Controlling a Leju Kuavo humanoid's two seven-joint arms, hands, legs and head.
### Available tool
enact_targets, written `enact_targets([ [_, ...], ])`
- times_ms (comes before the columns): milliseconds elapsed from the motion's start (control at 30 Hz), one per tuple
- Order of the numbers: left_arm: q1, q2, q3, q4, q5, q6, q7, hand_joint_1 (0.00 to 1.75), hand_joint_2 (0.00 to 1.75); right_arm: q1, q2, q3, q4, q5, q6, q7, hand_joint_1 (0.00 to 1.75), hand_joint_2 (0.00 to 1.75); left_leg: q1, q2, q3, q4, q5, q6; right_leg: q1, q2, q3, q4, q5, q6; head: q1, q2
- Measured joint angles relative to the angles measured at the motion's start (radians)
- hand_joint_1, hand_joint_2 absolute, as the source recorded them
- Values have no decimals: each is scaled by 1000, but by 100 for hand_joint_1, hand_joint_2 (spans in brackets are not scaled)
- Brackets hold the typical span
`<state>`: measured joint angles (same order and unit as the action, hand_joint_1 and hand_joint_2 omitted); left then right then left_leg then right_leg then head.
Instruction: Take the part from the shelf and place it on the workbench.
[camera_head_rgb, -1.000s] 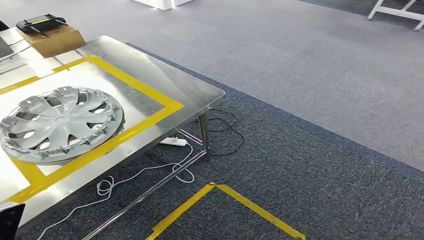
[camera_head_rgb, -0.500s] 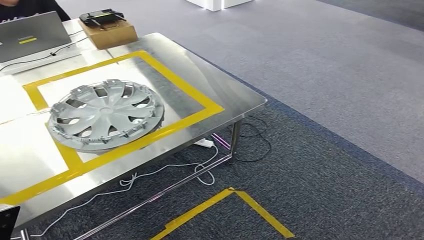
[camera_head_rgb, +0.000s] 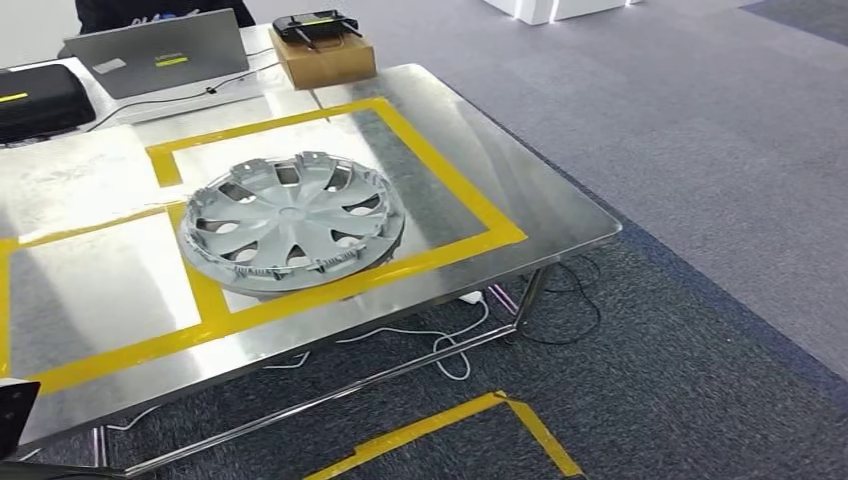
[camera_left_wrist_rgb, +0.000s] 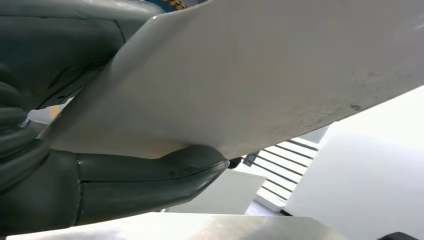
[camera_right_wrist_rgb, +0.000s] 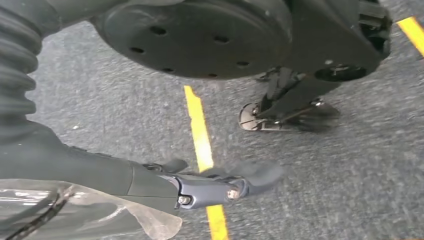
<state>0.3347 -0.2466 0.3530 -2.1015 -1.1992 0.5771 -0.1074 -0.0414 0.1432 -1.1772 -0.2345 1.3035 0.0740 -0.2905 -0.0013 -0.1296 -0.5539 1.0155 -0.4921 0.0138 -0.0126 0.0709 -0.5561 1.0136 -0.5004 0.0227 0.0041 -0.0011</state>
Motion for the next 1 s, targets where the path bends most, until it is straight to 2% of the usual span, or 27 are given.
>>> enact_targets([
  [33, -3, 7, 2, 3, -2, -2, 6, 175, 175, 0, 2, 0, 0, 4, -1, 4, 0, 175, 0, 5, -1, 2, -1, -6, -1, -9, 4, -6, 2, -4, -1, 0],
  [100, -14, 23, 4, 9, -9, -5, 19, 175, 175, -1, 6, 0, -1, 8, -3, 8, 0, 175, -3, 50, -21, 46, -28, -19, -6, -33, 15, -18, 3, -14, -6, 0],
  [133, -22, 31, 4, 13, -13, -8, 26, 175, 175, -1, 6, 0, -1, 10, -3, 11, 0, 175, -2, 83, -48, 99, -55, -25, -7, -46, 19, -21, 2, -19, -9, 0],
  [167, -29, 39, 3, 17, -17, -11, 33, 175, 175, 0, 7, 0, -1, 11, -3, 13, 0, 175, 1, 105, -83, 166, -83, -31, -7, -59, 22, -22, -1, -21, -11, 0],
  [200, -34, 45, 3, 24, -23, -16, 41, 175, 175, 0, 7, 0, -1, 14, -2, 16, 0, 175, 4, 115, -117, 228, -104, -35, -6, -72, 23, -22, -4, -22, -11, 0],
  [233, -36, 51, 2, 30, -28, -23, 49, 175, 175, 1, 7, 0, -1, 15, -3, 18, 0, 175, 8, 120, -140, 266, -108, -39, -6, -83, 26, -21, -7, -22, -11, 0],
  [267, -38, 57, 1, 36, -33, -30, 58, 175, 175, 1, 7, 0, -1, 16, -3, 20, 0, 175, 11, 122, -144, 266, -92, -41, -6, -94, 29, -21, -10, -21, -11, 0],
  [300, -43, 64, 0, 42, -38, -39, 66, 175, 175, 1, 7, 0, -1, 18, -3, 22, 0, 175, 13, 124, -128, 228, -58, -41, -6, -103, 34, -21, -13, -20, -11, 0],
  [333, -49, 72, -2, 48, -42, -49, 74, 175, 175, 0, 7, 0, -1, 19, -3, 23, 0, 175, 14, 132, -97, 161, -15, -40, -6, -111, 40, -21, -17, -17, -11, 0],
  [367, -57, 80, -4, 54, -46, -60, 81, 175, 175, -1, 7, 0, -1, 19, -2, 23, 0, 175, 11, 144, -64, 93, 14, -37, -5, -118, 42, -21, -21, -14, -11, 0],
  [400, -66, 89, -8, 61, -49, -74, 89, 175, 175, -4, 7, 0, -1, 20, -2, 23, 0, 175, 8, 155, -38, 39, 30, -32, -3, -124, 43, -20, -25, -8, -11, 0],
  [433, -75, 98, -12, 69, -50, -89, 97, 175, 175, -6, 8, 0, -1, 21, -1, 23, 0, 175, 5, 163, -24, 8, 34, -27, -1, -129, 42, -20, -29, -3, -10, 0],
  [467, -83, 107, -17, 77, -51, -105, 105, 175, 175, -9, 8, 0, -1, 22, 0, 23, 0, 175, 1, 165, -20, -1, 27, -22, 1, -135, 41, -21, -32, 2, -9, 0],
  [533, -94, 124, -24, 93, -52, -128, 117, 175, 175, -13, 8, 0, -1, 23, 1, 24, 0, 175, 2, 154, -20, -7, 26, -10, 0, -141, 49, -23, -36, 13, -8, 0],
  [567, -99, 131, -26, 99, -53, -134, 120, 175, 175, -15, 8, 0, -1, 23, 2, 24, 0, 175, 4, 149, -18, -11, 28, -5, -1, -133, 47, -13, -44, 18, -7, 0],
  [600, -107, 137, -29, 105, -54, -137, 122, 175, 175, -15, 8, 0, -1, 23, 2, 24, 0, 175, 7, 145, -16, -14, 30, 1, -1, -119, 36, 15, -61, 22, -4, 0],
  [633, -114, 141, -33, 112, -54, -138, 122, 175, 175, -15, 8, 0, -1, 23, 2, 24, 0, 175, 9, 140, -14, -17, 31, 7, -2, -102, 8, 68, -87, 25, -1, 0],
  [700, -125, 148, -40, 125, -55, -141, 123, 175, 175, -14, 8, 0, -1, 22, 3, 22, 0, 175, 8, 130, -14, -17, 30, 14, 0, -78, -70, 207, -140, 25, 4, 0],
  [733, -127, 150, -43, 130, -56, -143, 124, 175, 175, -13, 8, -1, -1, 22, 4, 22, 0, 175, 7, 124, -12, -16, 28, 16, 0, -74, -103, 255, -148, 25, 4, 0],
  [767, -128, 152, -45, 135, -56, -146, 125, 175, 175, -13, 8, -1, -1, 21, 5, 21, 0, 175, 7, 118, -10, -16, 26, 16, 1, -73, -120, 269, -136, 24, 5, 0],
  [800, -130, 155, -47, 139, -56, -154, 127, 175, 175, -13, 8, -1, -1, 21, 5, 21, 0, 175, 7, 113, -6, -16, 23, 16, 1, -72, -116, 242, -104, 23, 5, 0],
  [867, -139, 164, -55, 151, -57, -183, 135, 175, 175, -13, 8, -1, -1, 22, 2, 25, 0, 175, 6, 103, 3, -14, 15, 12, 2, -69, -70, 116, -21, 16, 5, 0],
  [900, -147, 171, -60, 160, -59, -203, 141, 175, 175, -14, 8, -1, -1, 23, -1, 28, 0, 175, 4, 98, 4, -11, 11, 7, 2, -67, -44, 55, 4, 12, 4, 0],
  [933, -157, 179, -66, 172, -62, -223, 146, 175, 175, -14, 8, -1, -1, 23, -2, 31, 0, 175, 3, 93, 3, -9, 9, 2, 2, -64, -27, 16, 16, 8, 4, 0],
  [1000, -183, 197, -78, 203, -69, -257, 154, 175, 175, -16, 9, -1, -1, 23, -3, 34, 0, 175, 1, 88, -2, -3, 8, -1, 2, -61, -17, -7, 16, 5, 3, 0],
])
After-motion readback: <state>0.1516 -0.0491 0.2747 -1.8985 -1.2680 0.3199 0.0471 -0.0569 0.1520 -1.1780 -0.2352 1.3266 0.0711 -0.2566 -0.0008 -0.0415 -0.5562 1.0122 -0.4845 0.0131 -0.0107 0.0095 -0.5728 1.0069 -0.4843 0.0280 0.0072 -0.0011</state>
